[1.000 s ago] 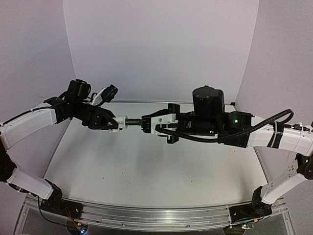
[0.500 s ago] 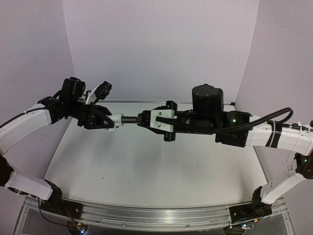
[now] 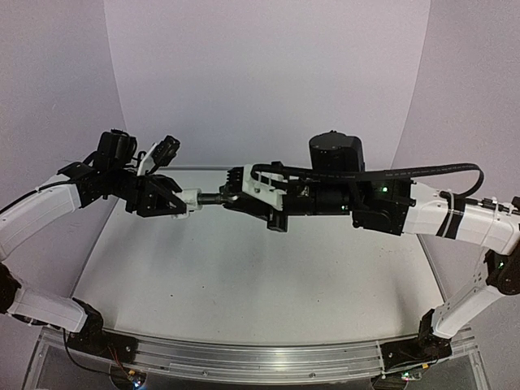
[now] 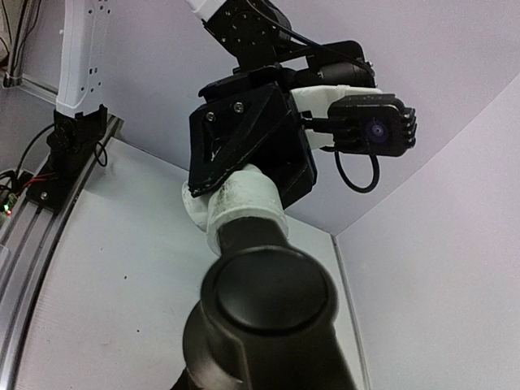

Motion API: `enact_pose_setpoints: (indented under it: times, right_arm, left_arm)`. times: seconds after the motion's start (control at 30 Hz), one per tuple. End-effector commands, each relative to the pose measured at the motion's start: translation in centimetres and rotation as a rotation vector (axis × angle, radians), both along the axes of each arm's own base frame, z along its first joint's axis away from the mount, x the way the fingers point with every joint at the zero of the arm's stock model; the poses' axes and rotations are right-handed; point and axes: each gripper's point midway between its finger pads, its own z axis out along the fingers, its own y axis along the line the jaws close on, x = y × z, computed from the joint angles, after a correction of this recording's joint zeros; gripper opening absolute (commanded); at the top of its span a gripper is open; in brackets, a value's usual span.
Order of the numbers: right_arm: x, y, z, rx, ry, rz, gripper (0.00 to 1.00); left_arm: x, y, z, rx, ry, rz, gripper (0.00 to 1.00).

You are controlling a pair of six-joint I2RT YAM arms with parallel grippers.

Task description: Install the water faucets

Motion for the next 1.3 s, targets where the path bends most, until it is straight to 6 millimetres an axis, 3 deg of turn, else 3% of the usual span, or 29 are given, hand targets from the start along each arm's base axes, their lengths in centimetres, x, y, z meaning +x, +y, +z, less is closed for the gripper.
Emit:
enact_pose_setpoints:
  times: [0.0, 0.5, 1.27]
  right_arm:
    - [-2.3, 2.4, 2.8, 0.125, 0.123, 0.125, 0.0]
    - [-3.1, 4.0, 1.7, 0.125, 0.338, 0.208, 0.0]
    - [-2.2, 5.2, 0.6, 0.102, 0.75, 0.341, 0.0]
  left_arm:
    - [-0.2, -0.5, 1.4, -0.055, -0.233, 0.036, 0.0]
    - [0.6, -0.1, 2.5, -0.064, -0.47, 0.154, 0.0]
    - [1.3, -0.7, 0.9, -0.009, -0.789, 0.274, 0.0]
